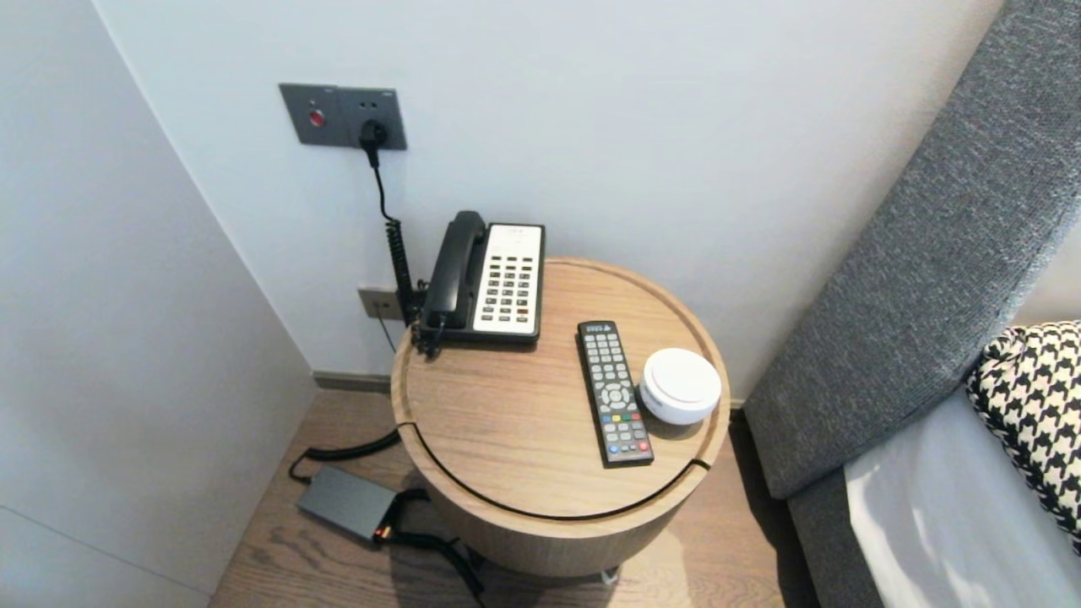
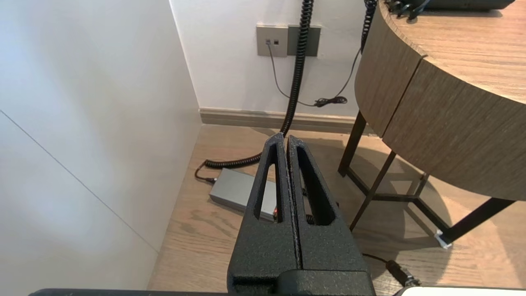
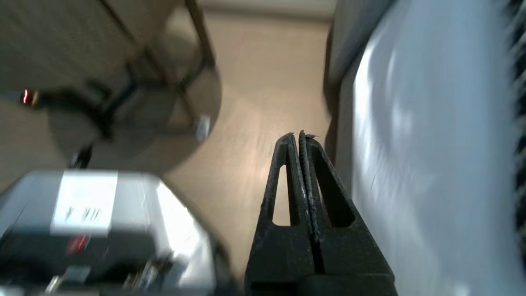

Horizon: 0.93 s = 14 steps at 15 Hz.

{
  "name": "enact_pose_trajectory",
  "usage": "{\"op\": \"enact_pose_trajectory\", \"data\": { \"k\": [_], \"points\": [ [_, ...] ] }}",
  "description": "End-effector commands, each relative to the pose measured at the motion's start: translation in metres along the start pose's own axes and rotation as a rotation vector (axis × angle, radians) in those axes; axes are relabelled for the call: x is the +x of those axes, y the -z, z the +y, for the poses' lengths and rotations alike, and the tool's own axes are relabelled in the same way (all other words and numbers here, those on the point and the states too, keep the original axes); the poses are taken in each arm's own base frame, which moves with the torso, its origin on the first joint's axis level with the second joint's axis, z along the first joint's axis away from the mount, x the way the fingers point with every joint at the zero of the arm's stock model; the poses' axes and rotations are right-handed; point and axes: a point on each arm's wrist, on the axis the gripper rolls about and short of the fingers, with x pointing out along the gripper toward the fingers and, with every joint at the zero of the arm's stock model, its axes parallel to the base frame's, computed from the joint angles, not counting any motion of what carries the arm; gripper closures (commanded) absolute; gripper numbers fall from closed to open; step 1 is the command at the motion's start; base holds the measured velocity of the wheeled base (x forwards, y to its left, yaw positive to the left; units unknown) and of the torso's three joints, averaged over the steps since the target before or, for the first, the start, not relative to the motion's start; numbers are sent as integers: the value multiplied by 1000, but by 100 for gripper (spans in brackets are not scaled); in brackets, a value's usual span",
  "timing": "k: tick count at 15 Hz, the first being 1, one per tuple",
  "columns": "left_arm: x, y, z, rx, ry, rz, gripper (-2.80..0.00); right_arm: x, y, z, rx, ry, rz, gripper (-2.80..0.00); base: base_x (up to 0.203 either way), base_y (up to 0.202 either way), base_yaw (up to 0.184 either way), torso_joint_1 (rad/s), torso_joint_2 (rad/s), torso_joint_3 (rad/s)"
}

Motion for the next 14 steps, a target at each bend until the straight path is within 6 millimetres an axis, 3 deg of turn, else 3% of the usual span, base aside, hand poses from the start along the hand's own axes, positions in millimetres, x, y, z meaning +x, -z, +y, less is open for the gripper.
{"op": "enact_pose_trajectory", "data": {
  "k": [1, 14],
  "points": [
    [1, 3, 0, 0, -1, 11, 0, -3, 8, 0, -8, 19, -75, 0, 0, 0, 0, 0, 0, 0],
    [1, 3, 0, 0, -1, 11, 0, -16, 22, 0, 41, 28, -307, 0, 0, 0, 0, 0, 0, 0]
  ]
}}
